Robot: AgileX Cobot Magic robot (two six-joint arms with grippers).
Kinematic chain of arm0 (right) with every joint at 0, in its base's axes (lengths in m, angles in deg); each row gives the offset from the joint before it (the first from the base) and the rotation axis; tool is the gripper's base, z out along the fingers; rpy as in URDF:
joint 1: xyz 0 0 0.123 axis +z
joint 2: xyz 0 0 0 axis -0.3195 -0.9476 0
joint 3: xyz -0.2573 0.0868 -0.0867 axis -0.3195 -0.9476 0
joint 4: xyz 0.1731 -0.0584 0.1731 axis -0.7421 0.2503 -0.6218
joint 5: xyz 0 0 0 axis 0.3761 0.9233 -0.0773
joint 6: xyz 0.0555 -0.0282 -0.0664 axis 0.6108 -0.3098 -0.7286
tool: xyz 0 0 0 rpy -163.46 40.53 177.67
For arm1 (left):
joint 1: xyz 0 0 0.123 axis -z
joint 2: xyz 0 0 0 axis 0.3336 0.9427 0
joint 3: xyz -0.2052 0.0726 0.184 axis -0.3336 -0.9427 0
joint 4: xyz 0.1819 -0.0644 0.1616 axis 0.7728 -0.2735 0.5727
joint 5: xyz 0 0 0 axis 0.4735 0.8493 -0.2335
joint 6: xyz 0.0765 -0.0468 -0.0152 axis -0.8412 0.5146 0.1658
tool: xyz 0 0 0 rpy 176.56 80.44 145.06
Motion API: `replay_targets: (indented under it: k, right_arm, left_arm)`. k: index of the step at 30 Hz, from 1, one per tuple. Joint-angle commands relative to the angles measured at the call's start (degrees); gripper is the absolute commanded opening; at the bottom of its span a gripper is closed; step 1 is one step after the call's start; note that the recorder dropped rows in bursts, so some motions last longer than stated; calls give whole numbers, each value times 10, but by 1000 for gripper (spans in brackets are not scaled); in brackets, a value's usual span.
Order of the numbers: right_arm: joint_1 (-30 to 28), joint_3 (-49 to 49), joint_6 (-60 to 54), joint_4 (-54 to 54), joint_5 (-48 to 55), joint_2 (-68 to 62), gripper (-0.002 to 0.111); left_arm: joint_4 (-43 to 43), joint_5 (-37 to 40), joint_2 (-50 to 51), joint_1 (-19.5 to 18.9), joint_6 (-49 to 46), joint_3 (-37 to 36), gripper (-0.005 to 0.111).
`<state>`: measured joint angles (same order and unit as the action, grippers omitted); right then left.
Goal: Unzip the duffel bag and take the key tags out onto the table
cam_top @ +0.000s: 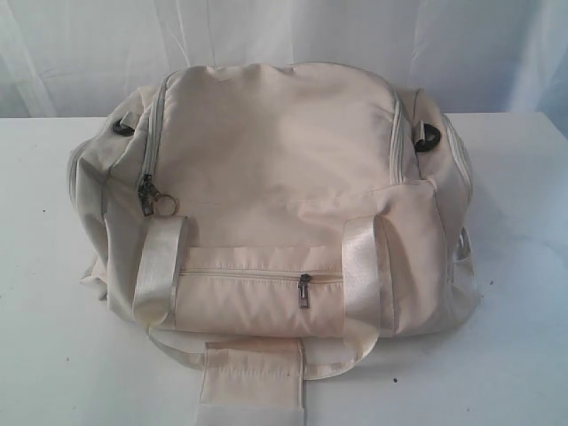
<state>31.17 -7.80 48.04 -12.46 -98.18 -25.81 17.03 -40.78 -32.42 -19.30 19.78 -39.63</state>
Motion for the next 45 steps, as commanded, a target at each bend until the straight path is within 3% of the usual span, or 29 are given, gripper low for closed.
replay_targets:
  k: [1,5,9,12,17,19,27,31,35,41,45]
  right_arm:
    - [1,40,61,39,84,-4,0]
    - [12,123,49,139,138,-89,0]
    - [61,220,-60,150,209,-210,0]
    - [115,299,-196,92,300,-322,0]
    - [209,444,-526,-112,440,-526,0]
    - [240,504,-598,-132,482,-595,0]
    - [358,643,-613,39,521,-822,0]
    - [396,663,-641,57,513,-885,3]
    - [426,665,-659,57,491,-927,27]
    - [440,665,-677,71,431,-967,88]
    - [440,665,-678,104,411,-994,93]
  left_arm:
    - [1,30,21,0,0,4,0]
    - [1,107,58,0,-43,0,0]
    - [1,108,63,16,-55,-15,0]
    - [1,108,63,34,-55,-16,0]
    - [1,111,63,53,-55,-16,0]
    - [1,111,63,53,-55,-16,0]
    - [1,111,56,53,-64,-16,0]
    - [1,111,54,59,-72,-16,0]
    - [1,111,54,76,-72,-16,0]
    - [1,109,54,81,-75,-21,0]
    - [1,109,54,81,-75,-21,0]
